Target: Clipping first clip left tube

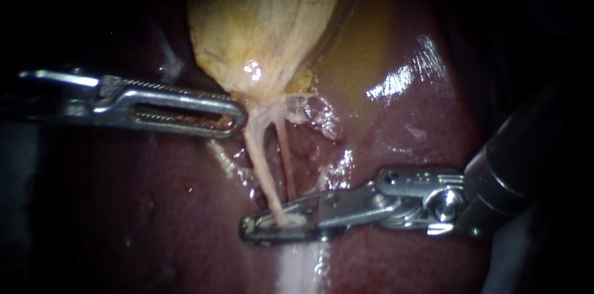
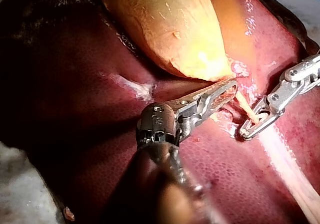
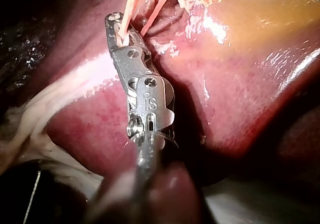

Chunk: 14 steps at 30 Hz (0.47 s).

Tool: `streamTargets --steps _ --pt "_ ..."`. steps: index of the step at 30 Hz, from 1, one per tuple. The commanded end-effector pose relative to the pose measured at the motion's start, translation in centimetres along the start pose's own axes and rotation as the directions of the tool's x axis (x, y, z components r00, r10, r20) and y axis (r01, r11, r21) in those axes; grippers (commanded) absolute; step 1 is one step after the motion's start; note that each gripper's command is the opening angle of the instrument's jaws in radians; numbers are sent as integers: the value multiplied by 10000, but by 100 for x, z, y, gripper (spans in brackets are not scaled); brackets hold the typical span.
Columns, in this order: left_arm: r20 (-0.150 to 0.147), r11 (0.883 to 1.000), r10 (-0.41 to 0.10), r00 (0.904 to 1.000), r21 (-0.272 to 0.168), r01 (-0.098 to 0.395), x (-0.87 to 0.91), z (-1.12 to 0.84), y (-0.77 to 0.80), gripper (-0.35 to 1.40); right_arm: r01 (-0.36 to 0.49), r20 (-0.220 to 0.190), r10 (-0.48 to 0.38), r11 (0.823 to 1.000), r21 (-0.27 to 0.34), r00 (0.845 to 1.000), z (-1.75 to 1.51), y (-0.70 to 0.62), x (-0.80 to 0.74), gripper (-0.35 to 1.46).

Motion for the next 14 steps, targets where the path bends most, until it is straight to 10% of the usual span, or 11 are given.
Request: streamTargets --steps 1,14 --pt "7 10000 5 10000 -10 -5 0 0 -1 -35 19 -2 -19 10000 -7 10000 0 0 0 -35" --pt "5 10000 5 10000 -8 -5 0 0 -1 -35 20 -2 -20 10000 -10 10000 0 1 0 -35"
